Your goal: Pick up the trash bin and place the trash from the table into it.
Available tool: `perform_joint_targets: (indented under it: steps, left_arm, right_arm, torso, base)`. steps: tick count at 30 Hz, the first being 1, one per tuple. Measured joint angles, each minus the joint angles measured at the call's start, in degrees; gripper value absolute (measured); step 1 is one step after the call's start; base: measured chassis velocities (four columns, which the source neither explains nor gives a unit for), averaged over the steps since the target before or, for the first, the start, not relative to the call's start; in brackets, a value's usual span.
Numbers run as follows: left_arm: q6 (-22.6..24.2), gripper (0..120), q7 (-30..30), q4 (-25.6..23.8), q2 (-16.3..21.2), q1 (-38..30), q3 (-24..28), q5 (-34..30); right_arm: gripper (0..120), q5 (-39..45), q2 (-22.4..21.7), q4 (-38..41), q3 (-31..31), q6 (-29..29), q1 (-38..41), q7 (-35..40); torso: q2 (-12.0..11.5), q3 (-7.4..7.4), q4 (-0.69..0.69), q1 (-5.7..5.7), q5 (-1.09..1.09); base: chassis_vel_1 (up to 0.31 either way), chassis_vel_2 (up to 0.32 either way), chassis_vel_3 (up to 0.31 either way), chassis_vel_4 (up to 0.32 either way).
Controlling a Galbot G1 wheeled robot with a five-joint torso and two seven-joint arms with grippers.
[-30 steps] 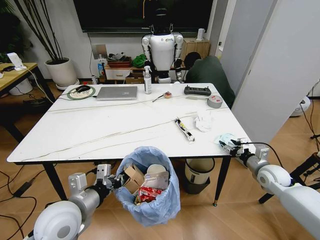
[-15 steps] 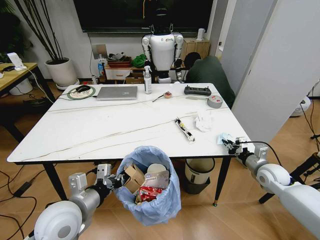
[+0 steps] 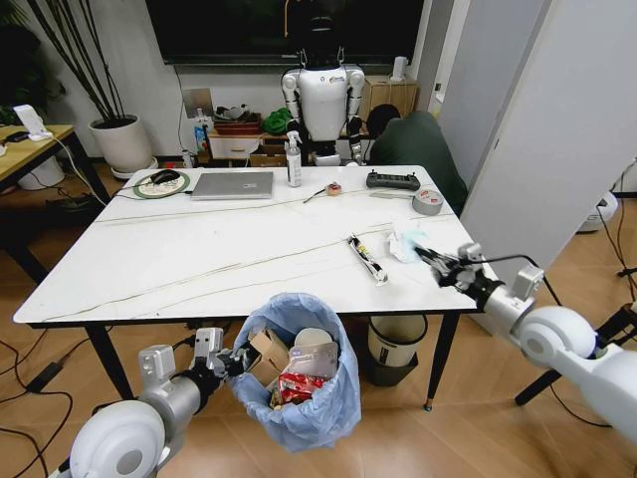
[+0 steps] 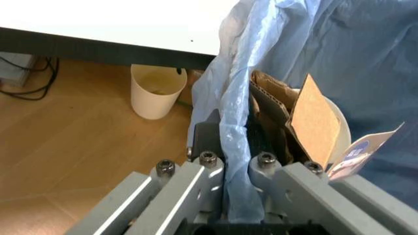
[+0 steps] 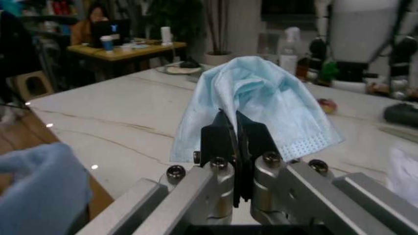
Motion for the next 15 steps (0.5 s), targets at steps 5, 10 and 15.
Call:
perform_joint_targets:
  steps: [5, 10, 15]
  left_arm:
    - [0.00, 0, 0.06, 0.19, -0.03, -0.25, 0.33, -0.04]
    - [0.00, 0, 0.10, 0.31, -0.03, -0.56, 0.61, -0.22]
    - [-0.04, 0, 0.20, 0.56, 0.03, -1.20, 1.00, -0.74]
  right_arm:
    - [0, 0.13, -5.55, 9.66, -4.80, 0.40, 1.85, -5.17]
    - [0, -3.00, -7.68, 12.50, -6.05, 0.67, 0.60, -10.58]
    - [0, -5.97, -7.59, 12.60, -6.51, 1.14, 0.06, -15.38]
  torso:
    - [0.00, 0.00, -0.01, 0.00, 0.00]
    - [0.00, -0.01, -0.02, -0.01, 0.01]
    - [0.00, -0.01, -0.02, 0.00, 0.01]
  base:
    - [0.000, 0.000, 0.000, 0.000]
    - [0.000, 0.000, 0.000, 0.000]
    - [0.000, 0.000, 0.000, 0.000]
